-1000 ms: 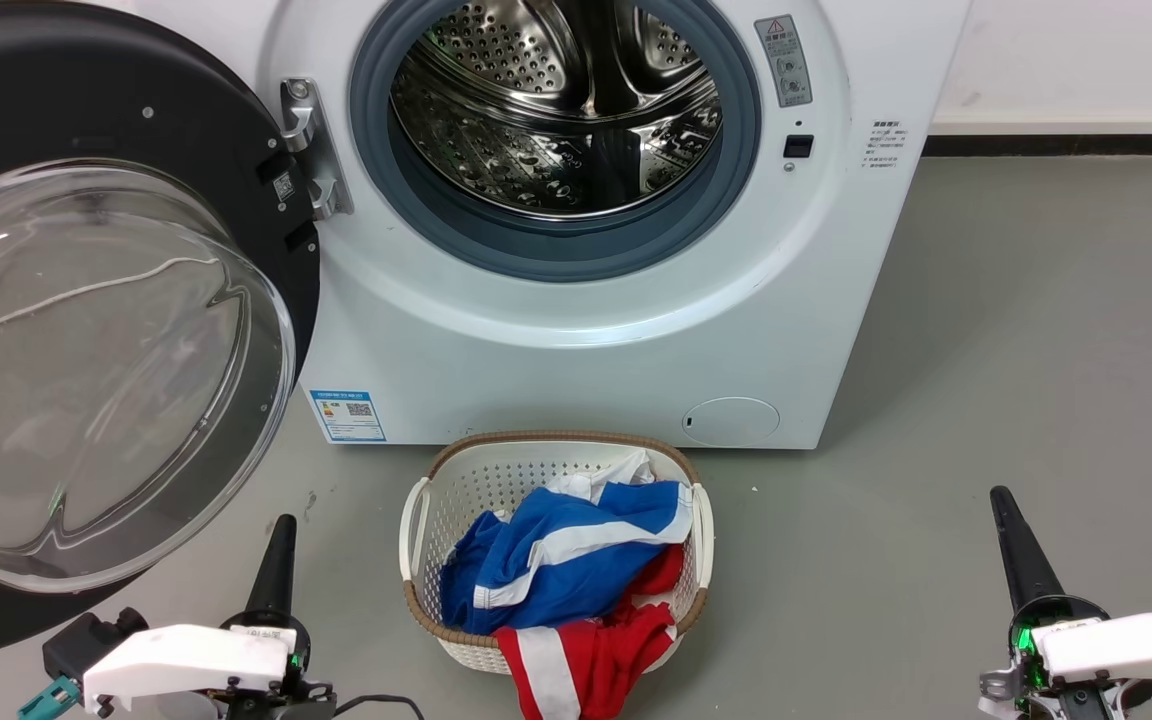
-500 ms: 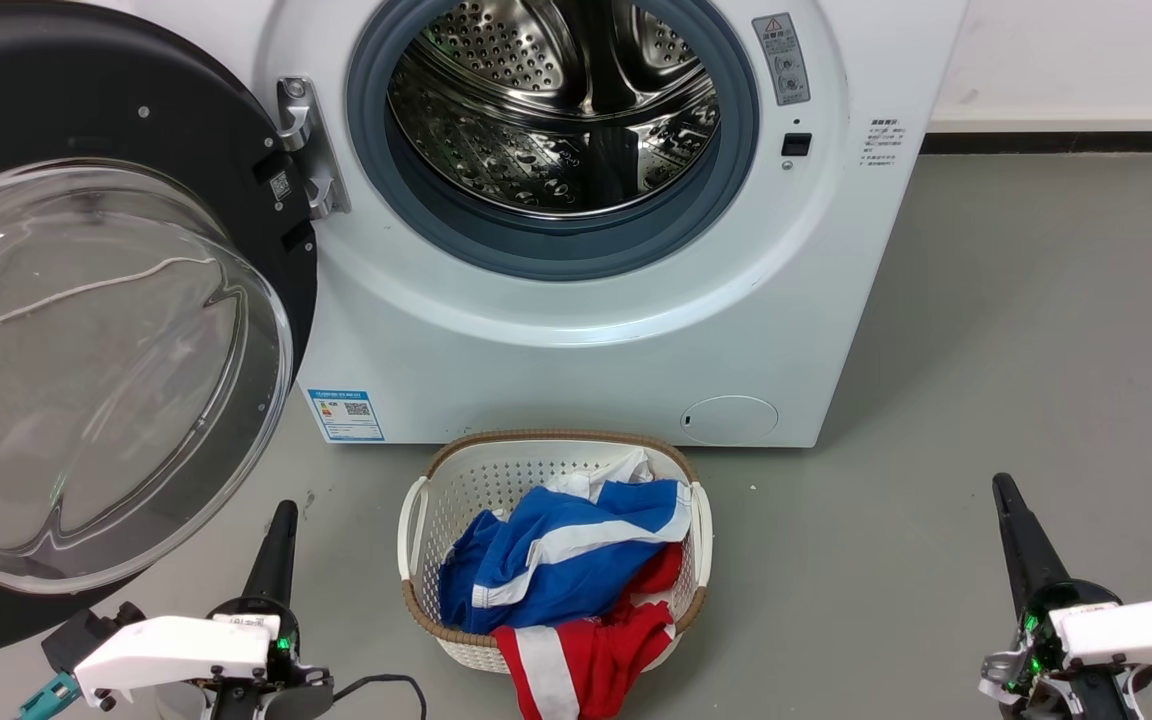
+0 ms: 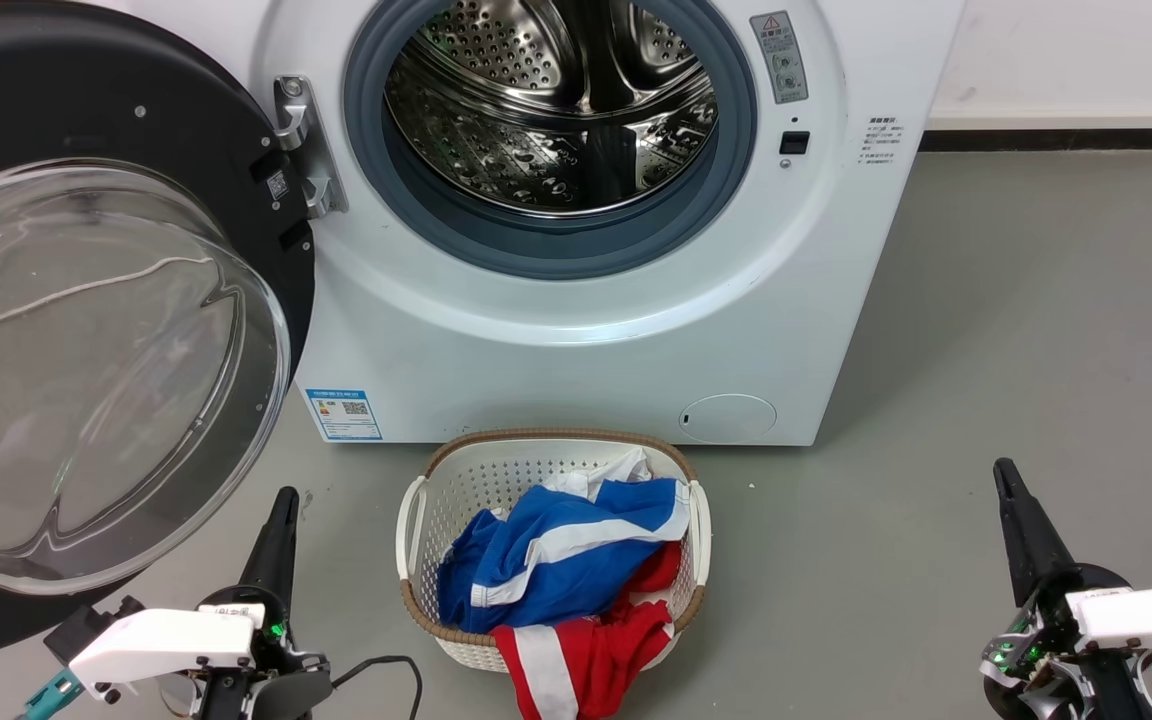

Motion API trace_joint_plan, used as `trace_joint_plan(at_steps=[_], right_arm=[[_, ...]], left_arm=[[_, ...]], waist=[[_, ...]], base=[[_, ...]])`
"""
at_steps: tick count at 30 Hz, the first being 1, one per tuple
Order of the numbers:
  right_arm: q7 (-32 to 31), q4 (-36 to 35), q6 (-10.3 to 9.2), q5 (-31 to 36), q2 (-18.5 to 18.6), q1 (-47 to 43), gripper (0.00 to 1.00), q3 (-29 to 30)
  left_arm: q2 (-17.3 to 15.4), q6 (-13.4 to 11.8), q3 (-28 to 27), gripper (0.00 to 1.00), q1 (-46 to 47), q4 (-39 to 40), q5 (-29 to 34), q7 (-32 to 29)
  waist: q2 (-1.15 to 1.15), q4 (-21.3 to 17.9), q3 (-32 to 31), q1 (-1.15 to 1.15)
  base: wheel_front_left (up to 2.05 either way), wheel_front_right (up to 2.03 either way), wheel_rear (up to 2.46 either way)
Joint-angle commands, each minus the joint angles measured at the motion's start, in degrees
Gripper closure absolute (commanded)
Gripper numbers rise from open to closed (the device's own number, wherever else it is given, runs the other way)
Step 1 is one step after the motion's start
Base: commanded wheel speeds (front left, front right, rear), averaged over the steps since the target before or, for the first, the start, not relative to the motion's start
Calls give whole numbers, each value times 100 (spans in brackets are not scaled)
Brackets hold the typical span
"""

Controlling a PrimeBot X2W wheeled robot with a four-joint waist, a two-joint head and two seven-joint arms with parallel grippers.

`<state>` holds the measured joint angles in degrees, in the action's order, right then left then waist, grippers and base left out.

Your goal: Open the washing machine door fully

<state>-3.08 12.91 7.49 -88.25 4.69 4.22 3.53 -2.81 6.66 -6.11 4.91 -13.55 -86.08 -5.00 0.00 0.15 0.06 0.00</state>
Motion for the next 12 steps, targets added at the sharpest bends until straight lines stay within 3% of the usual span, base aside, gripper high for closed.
trace_joint_plan(at_steps=[1,12], right_arm=[[-28,15,0,-108,-1,104,100,19],[-159,94,0,-536,-17,211,100,68]], left_arm=[[-12,48,-19,100,91,-6,-96,-40],[-12,91,-50,100,154,-53,-557,-145]], waist=[[0,-1,1,0],[0,-13,10,0]], base=[[0,0,0],[0,0,0]])
